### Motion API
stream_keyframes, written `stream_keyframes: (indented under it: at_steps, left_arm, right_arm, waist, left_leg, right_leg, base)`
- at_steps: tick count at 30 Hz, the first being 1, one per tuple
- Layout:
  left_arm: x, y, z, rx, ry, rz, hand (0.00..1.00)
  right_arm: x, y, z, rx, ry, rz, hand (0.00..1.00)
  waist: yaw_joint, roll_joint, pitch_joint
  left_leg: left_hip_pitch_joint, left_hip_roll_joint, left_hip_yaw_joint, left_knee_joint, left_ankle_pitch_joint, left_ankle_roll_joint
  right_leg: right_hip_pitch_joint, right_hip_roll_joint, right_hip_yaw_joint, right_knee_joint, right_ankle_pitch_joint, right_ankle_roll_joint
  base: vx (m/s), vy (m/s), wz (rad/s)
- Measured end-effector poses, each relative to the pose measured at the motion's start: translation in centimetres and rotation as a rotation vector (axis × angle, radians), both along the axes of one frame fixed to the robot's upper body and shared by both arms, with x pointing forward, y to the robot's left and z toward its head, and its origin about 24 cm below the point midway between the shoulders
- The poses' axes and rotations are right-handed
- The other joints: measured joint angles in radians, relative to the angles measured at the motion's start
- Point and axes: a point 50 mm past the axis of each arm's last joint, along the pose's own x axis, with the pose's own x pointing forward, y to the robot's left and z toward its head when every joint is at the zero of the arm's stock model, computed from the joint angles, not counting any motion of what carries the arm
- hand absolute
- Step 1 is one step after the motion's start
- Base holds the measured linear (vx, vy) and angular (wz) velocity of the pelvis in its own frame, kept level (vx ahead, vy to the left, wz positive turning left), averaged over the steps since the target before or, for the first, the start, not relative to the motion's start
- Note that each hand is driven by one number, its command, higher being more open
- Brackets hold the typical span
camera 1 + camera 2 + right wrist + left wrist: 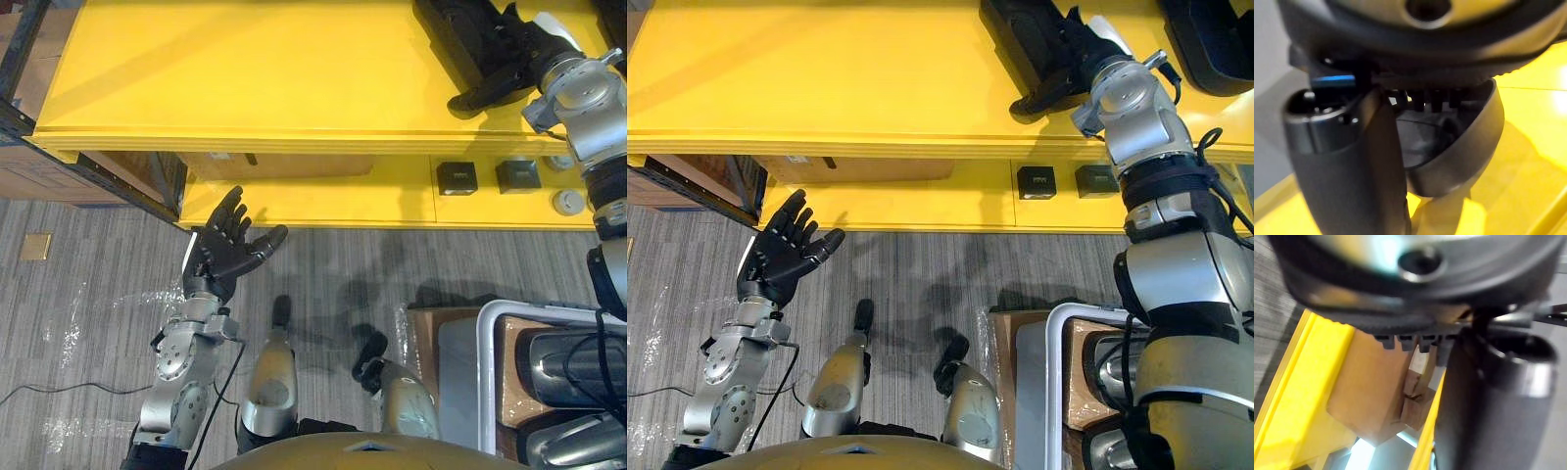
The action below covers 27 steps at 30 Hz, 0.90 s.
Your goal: Walk over and take three plastic housings, then place them on the shelf
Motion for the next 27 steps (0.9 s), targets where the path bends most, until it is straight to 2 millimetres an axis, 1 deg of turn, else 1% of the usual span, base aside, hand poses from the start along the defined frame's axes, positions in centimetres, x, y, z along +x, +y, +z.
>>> stream_keyframes:
  at_steps: [3, 5, 7, 9, 10, 11, 12, 14, 16, 19, 21, 27]
  left_arm:
    - [0.1, -0.3, 0.0, -0.008, -0.002, -0.008, 1.00]
    - [0.1, -0.2, 0.0, -0.008, -0.001, -0.006, 1.00]
    - [0.0, -0.2, 0.0, -0.008, 0.001, -0.002, 1.00]
    - [0.1, -0.2, 0.0, -0.008, 0.001, 0.002, 1.00]
    - [0.0, -0.2, 0.0, -0.009, 0.002, 0.005, 1.00]
    - [0.1, -0.2, 0.0, -0.009, 0.002, 0.005, 1.00]
    - [0.1, -0.2, 0.0, -0.009, 0.002, 0.005, 1.00]
    - [0.2, -0.2, 0.1, -0.009, -0.002, 0.005, 1.00]
    - [0.3, -0.2, 0.2, -0.010, -0.006, 0.006, 1.00]
    - [0.3, -0.2, 0.2, -0.010, -0.005, 0.006, 1.00]
    - [0.2, -0.4, 0.1, -0.012, -0.001, 0.007, 1.00]
    - [0.2, -1.2, -0.1, -0.019, 0.011, -0.018, 1.00]
  right_arm:
    - [0.0, 0.0, 0.4, -0.027, -0.037, -0.019, 0.00]
    - [-0.1, 0.0, 1.3, -0.059, -0.083, -0.045, 0.00]
    - [-0.2, 0.0, 1.4, -0.063, -0.102, -0.054, 0.00]
    - [-0.4, -0.2, 2.2, -0.044, -0.163, -0.072, 0.00]
    - [-0.7, -0.5, 3.0, -0.038, -0.184, -0.080, 0.00]
    - [-0.7, -0.6, 3.1, -0.042, -0.185, -0.077, 0.00]
    - [-0.7, -0.6, 3.1, -0.044, -0.175, -0.066, 0.00]
    - [-0.6, -0.8, 2.4, -0.055, -0.146, -0.072, 0.00]
    - [-0.6, -0.6, 2.7, -0.064, -0.175, -0.062, 0.00]
    - [-0.6, -0.5, 2.8, -0.067, -0.192, -0.062, 0.00]
    - [-0.5, -0.5, 2.5, -0.070, -0.187, -0.079, 0.00]
    - [0.0, 0.5, 1.7, -0.138, -0.209, -0.139, 0.00]
  waist:
    - [0.000, 0.006, 0.009]
    - [-0.003, 0.011, 0.013]
    - [-0.004, 0.011, 0.013]
    - [-0.004, 0.011, 0.013]
    - [-0.005, 0.011, 0.013]
    - [-0.006, 0.012, 0.013]
    - [-0.007, 0.012, 0.014]
    - [-0.007, 0.022, 0.019]
    - [-0.005, 0.030, 0.023]
    - [-0.004, 0.031, 0.023]
    - [-0.004, 0.031, 0.023]
    - [-0.003, 0.031, 0.023]
  left_leg:
    - [-0.003, 0.000, -0.001, 0.000, 0.002, -0.003]
    - [-0.006, 0.000, -0.002, 0.000, 0.003, -0.004]
    - [-0.006, 0.001, -0.003, 0.000, 0.003, -0.005]
    - [-0.008, 0.001, -0.004, 0.000, 0.004, -0.006]
    - [-0.013, 0.001, -0.004, 0.001, 0.005, -0.007]
    - [-0.015, 0.001, -0.005, 0.001, 0.005, -0.007]
    - [-0.015, 0.001, -0.005, 0.001, 0.005, -0.007]
    - [-0.015, 0.001, -0.005, 0.002, 0.005, -0.007]
    - [-0.015, -0.001, -0.006, 0.003, 0.007, -0.006]
    - [-0.016, -0.003, -0.010, 0.003, 0.007, -0.007]
    - [-0.017, -0.006, -0.010, 0.003, 0.007, -0.006]
    - [-0.017, -0.009, -0.006, 0.007, 0.007, -0.006]
  right_leg:
    - [-0.007, 0.000, 0.001, 0.006, -0.004, -0.002]
    - [-0.014, -0.001, 0.001, 0.011, -0.007, -0.005]
    - [-0.017, -0.001, 0.000, 0.019, -0.012, -0.007]
    - [-0.022, -0.002, 0.001, 0.023, -0.014, -0.007]
    - [-0.026, -0.002, 0.000, 0.024, -0.014, -0.008]
    - [-0.027, -0.002, -0.001, 0.024, -0.014, -0.008]
    - [-0.028, -0.002, 0.000, 0.024, -0.014, -0.008]
    - [-0.028, -0.002, 0.000, 0.027, -0.014, -0.007]
    - [-0.032, -0.006, 0.002, 0.039, -0.018, -0.007]
    - [-0.034, -0.011, -0.002, 0.045, -0.027, -0.006]
    - [-0.037, -0.015, -0.002, 0.050, -0.030, -0.006]
    - [-0.041, -0.018, 0.003, 0.053, -0.030, -0.005]
  base:
    - [-0.01, -0.004, -0.01]
    - [0.00, 0.000, 0.00]
    - [0.00, 0.000, 0.00]
    - [0.00, 0.000, 0.00]
    - [0.00, 0.000, 0.00]
    - [0.00, 0.000, 0.00]
    - [0.00, 0.000, 0.00]
    - [0.00, 0.000, 0.00]
    - [0.00, 0.000, 0.00]
    - [0.01, -0.012, 0.04]
    - [0.00, 0.000, 0.00]
    - [0.00, 0.000, 0.00]
